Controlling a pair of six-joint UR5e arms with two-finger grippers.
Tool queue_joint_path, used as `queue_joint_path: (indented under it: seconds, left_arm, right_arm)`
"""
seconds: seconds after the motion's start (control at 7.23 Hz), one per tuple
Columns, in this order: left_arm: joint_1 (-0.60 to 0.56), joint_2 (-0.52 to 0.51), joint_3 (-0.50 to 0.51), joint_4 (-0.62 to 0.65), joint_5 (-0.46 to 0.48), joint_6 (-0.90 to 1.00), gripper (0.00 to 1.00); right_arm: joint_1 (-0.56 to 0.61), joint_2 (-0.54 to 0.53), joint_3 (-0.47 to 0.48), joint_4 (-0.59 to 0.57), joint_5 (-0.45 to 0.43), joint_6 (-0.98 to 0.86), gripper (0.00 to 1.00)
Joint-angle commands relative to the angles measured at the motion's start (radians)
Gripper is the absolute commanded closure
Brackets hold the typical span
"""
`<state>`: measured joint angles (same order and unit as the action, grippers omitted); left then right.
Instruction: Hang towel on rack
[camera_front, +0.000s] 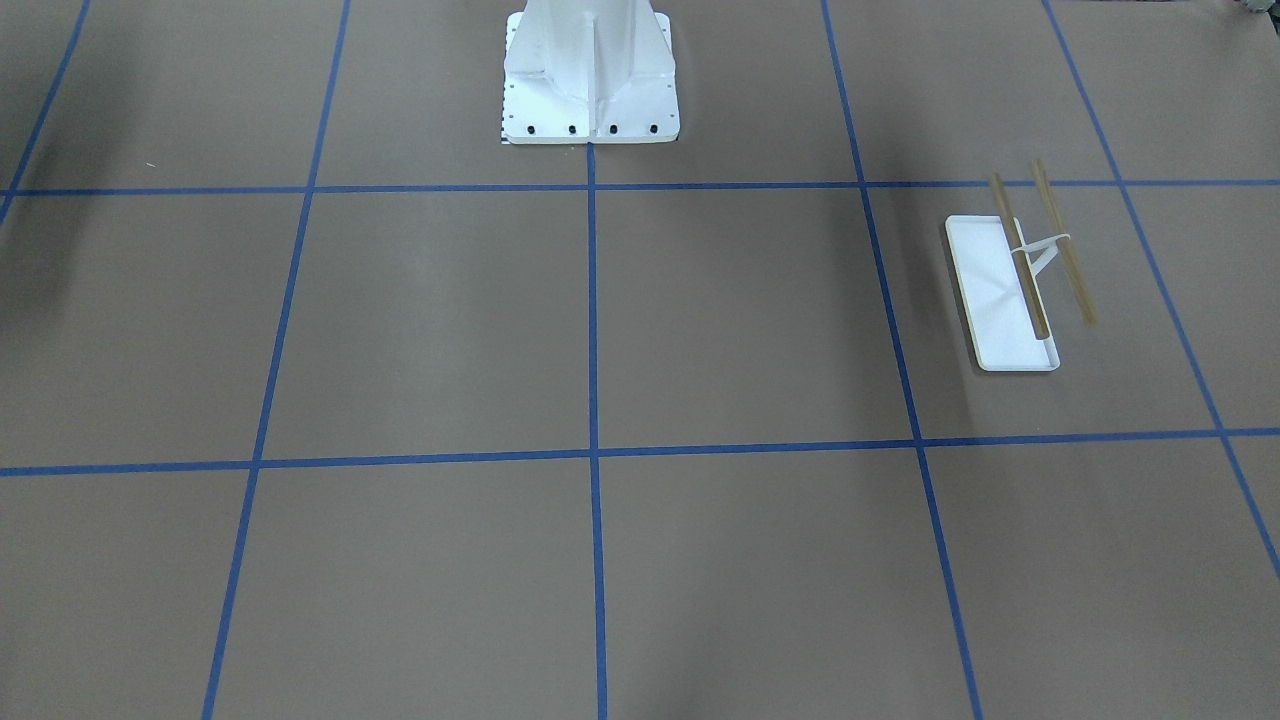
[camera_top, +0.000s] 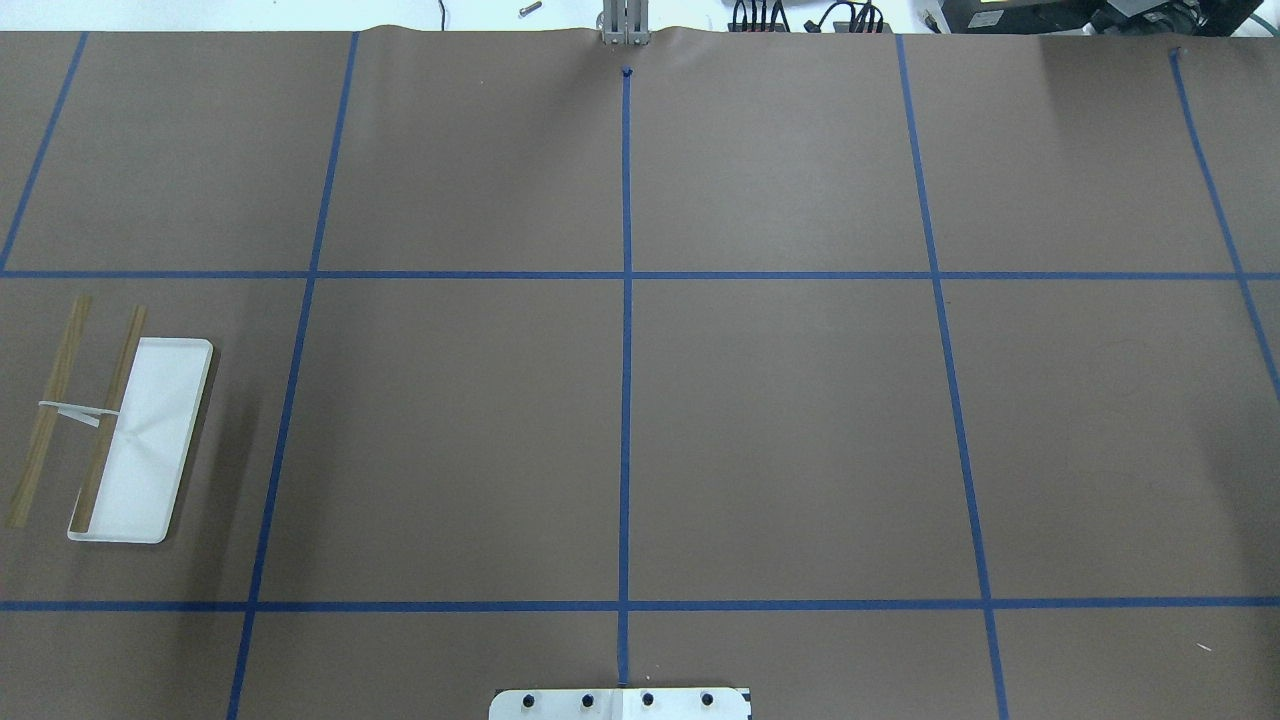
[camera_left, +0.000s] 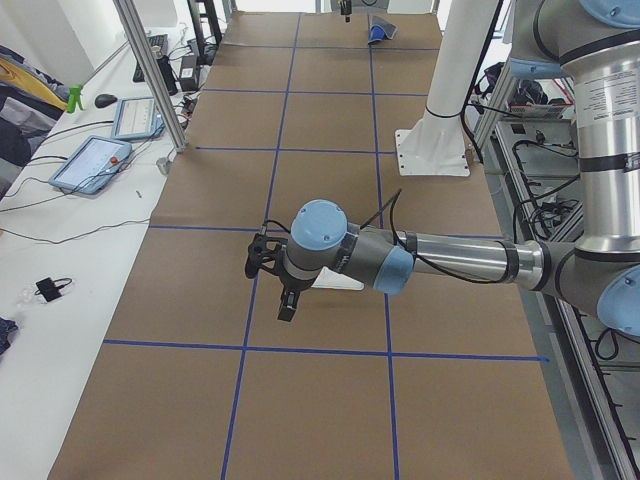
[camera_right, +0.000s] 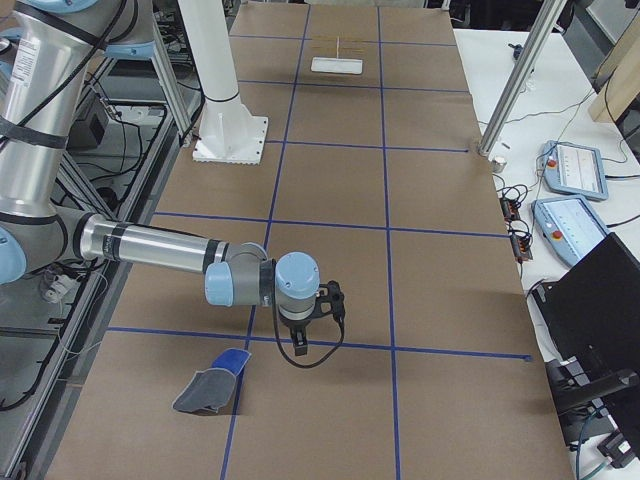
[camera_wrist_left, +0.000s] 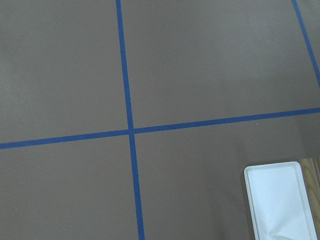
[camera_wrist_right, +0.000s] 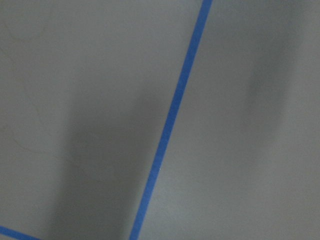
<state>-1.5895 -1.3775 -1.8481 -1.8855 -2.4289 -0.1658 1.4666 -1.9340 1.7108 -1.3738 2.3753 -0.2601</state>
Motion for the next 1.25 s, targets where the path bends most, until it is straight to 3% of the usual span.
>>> queue_joint_path:
  seconds: [0.0,0.69,0.97,1.11]
  left_arm:
    - [0.000,0.000,0.000,-0.001,-0.001,-0.001,0.01]
    - [0.003,0.000,0.001,-0.017,-0.024,-0.017,0.01]
    - [0.011,0.000,0.003,-0.017,-0.024,-0.032,0.01]
    - [0.014,0.000,0.003,-0.032,-0.024,-0.046,0.01]
  right_arm:
    - [0.001,-0.008,-0.088,-0.002,-0.057,-0.261,0.03]
    - [0.015,-0.074,-0.082,-0.013,-0.015,-0.555,0.04]
    - [0.023,-0.094,-0.120,-0.013,-0.010,-0.690,0.05]
    - [0.026,-0.101,-0.141,-0.013,-0.010,-0.740,0.10]
